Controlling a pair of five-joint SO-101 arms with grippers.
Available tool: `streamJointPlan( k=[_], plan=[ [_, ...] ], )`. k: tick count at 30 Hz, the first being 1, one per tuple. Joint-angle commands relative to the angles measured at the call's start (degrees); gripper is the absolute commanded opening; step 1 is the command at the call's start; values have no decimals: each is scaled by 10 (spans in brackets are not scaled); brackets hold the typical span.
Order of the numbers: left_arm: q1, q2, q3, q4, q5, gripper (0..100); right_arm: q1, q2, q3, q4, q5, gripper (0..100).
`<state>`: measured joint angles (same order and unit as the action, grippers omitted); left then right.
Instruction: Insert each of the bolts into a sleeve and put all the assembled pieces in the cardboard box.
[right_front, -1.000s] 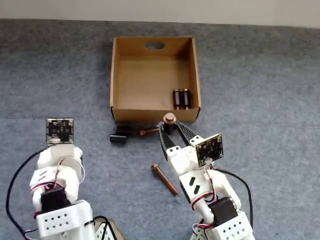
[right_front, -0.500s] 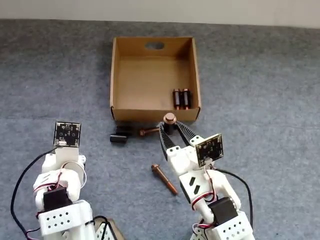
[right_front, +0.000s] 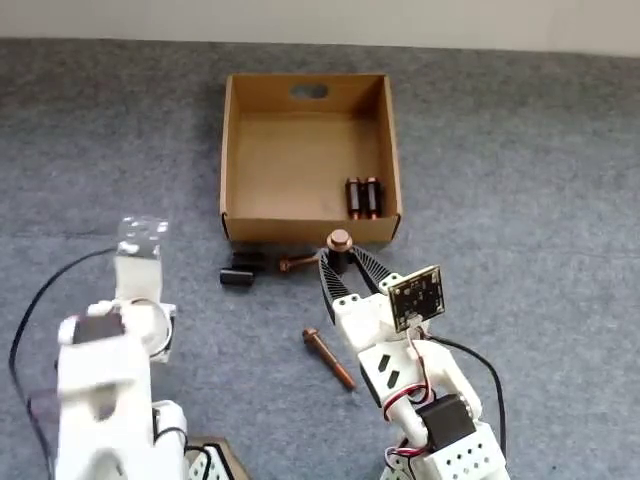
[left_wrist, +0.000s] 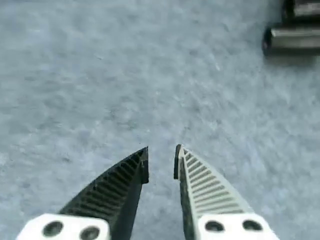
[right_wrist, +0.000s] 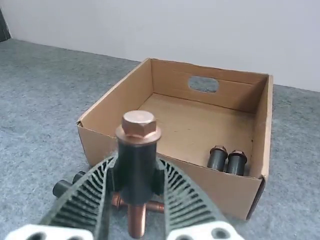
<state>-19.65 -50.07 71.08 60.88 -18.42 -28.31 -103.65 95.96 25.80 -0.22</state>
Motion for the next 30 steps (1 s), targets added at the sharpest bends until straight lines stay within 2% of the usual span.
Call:
streamJointPlan(
  k=[1, 4, 8, 11, 14, 16, 23, 27, 30],
  plan=[
    [38, 161, -58, -35, -2, 108, -4, -7, 67, 1, -4, 7],
    [44, 249, -73, -85, 21, 108, -4, -7, 67, 1, -4, 7],
    [32, 302, -116, -70, 56, 107, -4, -7, 67, 1, -4, 7],
    [16, 305, -117, -70, 71, 86, -2, -7, 59, 2, -3, 7],
    [7, 301, -117, -72, 88, 8, -2, -7, 32, 3, -3, 7],
    [7, 301, -118, -72, 90, 14, -2, -7, 12, 17, -2, 7],
    [8, 300, -117, -72, 89, 8, -3, -1, -147, 103, -2, 7],
    [7, 302, -116, -71, 90, 8, -4, 6, -247, 106, -2, 7],
    [7, 303, -116, -71, 91, 8, -4, 65, -306, 106, -2, 7]
  ],
)
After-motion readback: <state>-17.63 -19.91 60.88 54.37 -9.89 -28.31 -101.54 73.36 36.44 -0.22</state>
